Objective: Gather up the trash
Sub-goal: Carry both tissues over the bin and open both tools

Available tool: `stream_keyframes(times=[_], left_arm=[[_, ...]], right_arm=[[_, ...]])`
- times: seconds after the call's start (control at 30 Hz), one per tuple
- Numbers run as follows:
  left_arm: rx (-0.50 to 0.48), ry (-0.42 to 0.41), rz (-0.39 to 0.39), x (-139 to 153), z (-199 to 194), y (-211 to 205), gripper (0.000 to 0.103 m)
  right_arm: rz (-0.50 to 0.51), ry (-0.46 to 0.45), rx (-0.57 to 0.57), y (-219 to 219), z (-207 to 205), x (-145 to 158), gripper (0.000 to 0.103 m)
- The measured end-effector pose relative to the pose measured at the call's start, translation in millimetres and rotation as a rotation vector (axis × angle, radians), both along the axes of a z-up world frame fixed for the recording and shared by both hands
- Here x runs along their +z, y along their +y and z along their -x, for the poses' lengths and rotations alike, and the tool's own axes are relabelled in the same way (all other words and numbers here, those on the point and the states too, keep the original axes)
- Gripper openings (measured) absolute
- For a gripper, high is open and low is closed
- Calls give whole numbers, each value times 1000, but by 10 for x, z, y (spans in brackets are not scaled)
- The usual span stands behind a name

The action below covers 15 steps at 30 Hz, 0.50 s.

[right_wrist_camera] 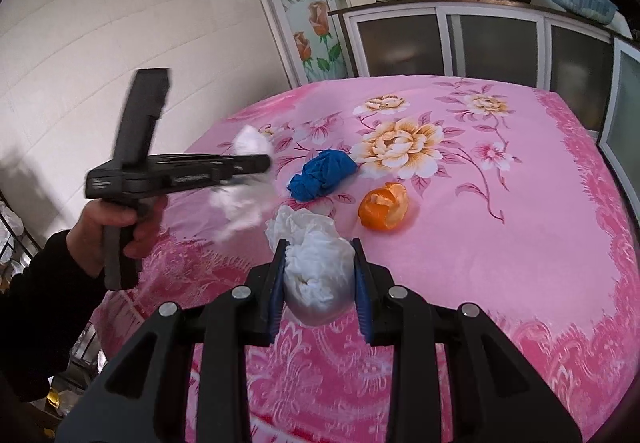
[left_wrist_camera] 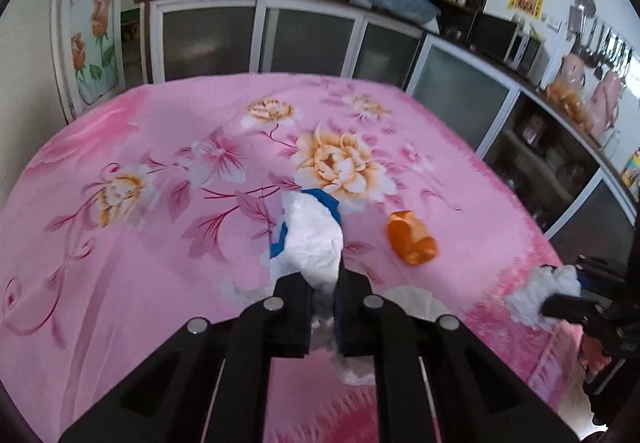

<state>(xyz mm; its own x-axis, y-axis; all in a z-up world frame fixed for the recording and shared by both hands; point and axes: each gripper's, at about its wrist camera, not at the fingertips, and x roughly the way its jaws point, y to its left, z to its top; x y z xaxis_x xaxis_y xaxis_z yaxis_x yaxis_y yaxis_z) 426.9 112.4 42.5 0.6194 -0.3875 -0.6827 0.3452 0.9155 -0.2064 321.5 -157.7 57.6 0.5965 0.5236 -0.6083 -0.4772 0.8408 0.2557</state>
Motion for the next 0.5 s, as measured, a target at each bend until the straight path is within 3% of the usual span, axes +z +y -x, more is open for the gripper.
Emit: stream_keyframes(times=[0.27, 0.5], left_arm=[[-19, -21, 74, 122, 845, 79, 7], [-185, -12, 121, 85, 1460, -555, 8]], right_arm=[[21, -19, -87, -395, 649, 186, 28], [26, -42, -237, -980, 1645, 333, 28]])
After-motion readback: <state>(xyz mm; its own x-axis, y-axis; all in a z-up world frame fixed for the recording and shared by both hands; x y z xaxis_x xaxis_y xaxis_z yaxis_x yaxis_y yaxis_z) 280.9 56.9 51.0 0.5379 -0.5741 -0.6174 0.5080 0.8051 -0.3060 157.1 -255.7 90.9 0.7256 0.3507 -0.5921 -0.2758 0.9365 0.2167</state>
